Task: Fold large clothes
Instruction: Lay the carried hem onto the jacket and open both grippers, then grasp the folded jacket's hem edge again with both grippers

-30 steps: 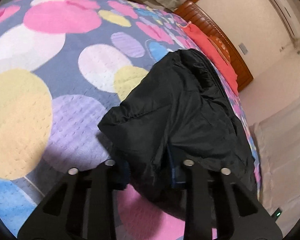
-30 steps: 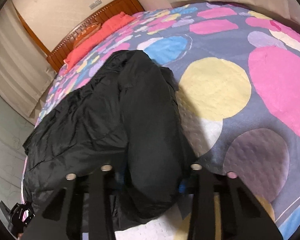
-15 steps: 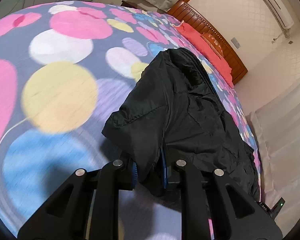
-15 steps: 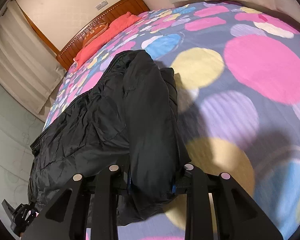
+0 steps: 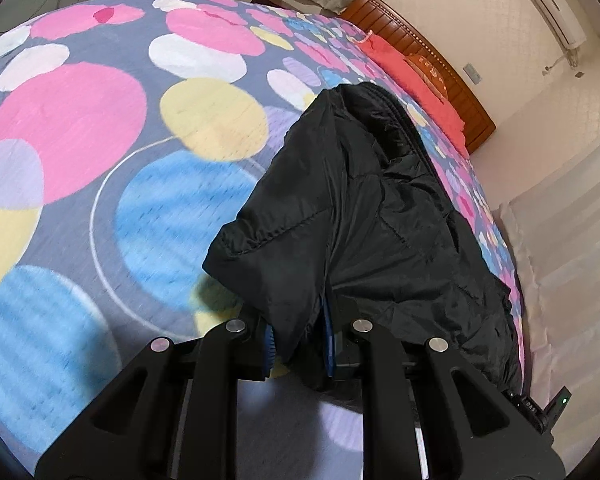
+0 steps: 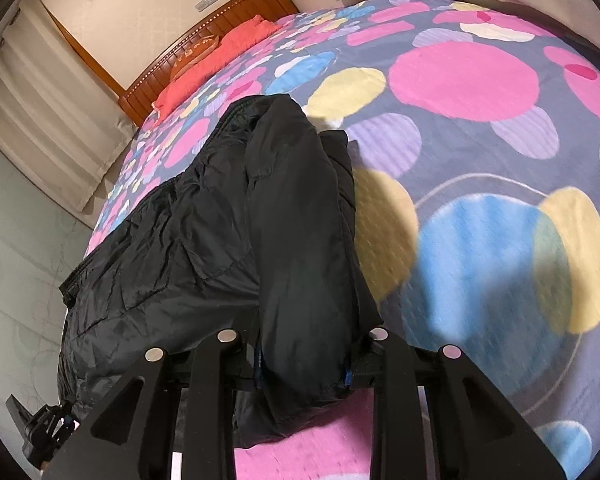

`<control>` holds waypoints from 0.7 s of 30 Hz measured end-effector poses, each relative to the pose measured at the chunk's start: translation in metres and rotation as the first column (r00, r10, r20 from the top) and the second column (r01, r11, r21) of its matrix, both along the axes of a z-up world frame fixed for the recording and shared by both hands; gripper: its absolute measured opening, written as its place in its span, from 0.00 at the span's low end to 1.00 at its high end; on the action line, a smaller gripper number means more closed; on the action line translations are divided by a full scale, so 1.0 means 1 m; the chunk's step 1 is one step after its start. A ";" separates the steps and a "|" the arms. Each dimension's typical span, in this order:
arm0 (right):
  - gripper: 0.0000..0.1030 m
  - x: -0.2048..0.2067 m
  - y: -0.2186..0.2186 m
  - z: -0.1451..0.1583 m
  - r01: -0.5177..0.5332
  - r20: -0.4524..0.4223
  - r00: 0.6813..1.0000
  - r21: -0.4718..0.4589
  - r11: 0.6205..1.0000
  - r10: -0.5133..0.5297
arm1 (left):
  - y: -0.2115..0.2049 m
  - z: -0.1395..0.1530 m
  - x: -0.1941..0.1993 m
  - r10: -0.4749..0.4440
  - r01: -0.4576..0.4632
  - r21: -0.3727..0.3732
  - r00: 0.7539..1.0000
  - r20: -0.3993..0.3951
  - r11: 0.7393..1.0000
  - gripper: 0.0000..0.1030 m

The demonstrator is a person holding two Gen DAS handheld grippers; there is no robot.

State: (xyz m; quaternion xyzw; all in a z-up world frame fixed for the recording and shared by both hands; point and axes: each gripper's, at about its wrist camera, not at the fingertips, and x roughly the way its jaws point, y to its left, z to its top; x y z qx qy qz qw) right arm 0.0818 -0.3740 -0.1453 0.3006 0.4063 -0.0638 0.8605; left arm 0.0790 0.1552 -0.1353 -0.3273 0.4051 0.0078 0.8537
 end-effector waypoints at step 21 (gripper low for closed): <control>0.47 -0.053 0.026 0.034 -0.048 -0.044 0.998 -0.168 0.985 0.041 | 0.021 0.027 -0.035 0.021 -0.021 0.158 1.000 0.000 0.987 0.63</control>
